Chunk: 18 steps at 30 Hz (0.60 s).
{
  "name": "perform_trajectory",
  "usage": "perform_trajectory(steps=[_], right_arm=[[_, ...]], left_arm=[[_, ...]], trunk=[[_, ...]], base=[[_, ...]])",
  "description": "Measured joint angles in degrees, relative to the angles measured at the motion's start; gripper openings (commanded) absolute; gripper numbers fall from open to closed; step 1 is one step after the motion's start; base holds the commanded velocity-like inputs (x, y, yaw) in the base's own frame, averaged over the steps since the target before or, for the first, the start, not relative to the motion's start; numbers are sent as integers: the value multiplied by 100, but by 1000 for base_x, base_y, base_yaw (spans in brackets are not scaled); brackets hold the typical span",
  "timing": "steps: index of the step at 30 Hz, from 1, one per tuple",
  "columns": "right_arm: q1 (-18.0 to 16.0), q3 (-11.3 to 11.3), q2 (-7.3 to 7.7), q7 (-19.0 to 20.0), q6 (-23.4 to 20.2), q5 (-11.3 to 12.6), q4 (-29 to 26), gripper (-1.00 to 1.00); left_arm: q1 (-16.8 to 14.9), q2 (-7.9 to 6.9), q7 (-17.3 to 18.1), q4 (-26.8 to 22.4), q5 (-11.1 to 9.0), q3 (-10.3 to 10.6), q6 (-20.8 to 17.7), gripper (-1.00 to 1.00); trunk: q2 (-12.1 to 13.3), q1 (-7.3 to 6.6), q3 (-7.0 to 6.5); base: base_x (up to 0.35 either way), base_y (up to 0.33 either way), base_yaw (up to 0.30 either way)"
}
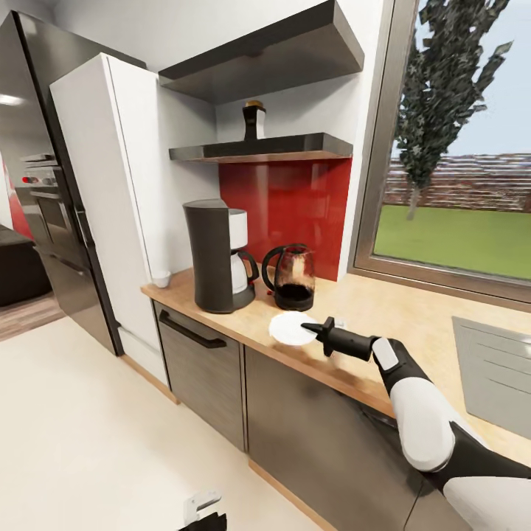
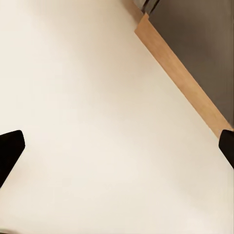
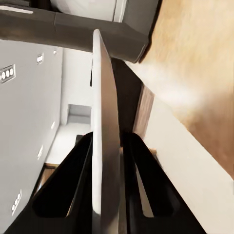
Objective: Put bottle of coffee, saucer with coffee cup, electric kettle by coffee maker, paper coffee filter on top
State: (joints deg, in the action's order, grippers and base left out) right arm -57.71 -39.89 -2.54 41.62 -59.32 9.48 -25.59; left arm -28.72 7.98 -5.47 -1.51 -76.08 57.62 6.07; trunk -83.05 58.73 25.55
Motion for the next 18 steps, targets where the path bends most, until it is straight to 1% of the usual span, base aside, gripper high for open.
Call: perform_trajectory(steps=[2, 6, 13, 18], right_arm=[[55, 9, -65, 3, 10, -18, -1, -100], [116, -1, -194, 4, -7, 8, -2, -100], [125, -13, -206, 0, -12, 19, -6, -100], [125, -16, -194, 0, -11, 25, -26, -100]], left_arm=[[0, 65, 0, 0, -3, 1, 3, 100], [1, 87, 0, 2, -4, 0, 5, 100], [0, 85, 0, 9, 0, -1, 17, 100], [0, 82, 0, 11, 3, 7, 31, 100]], trunk=[[0, 0, 0], [0, 0, 0], [0, 0, 0], [0, -3, 0]], base=[[0, 0, 0], [0, 0, 0], [14, 1, 0], [212, 139, 0]])
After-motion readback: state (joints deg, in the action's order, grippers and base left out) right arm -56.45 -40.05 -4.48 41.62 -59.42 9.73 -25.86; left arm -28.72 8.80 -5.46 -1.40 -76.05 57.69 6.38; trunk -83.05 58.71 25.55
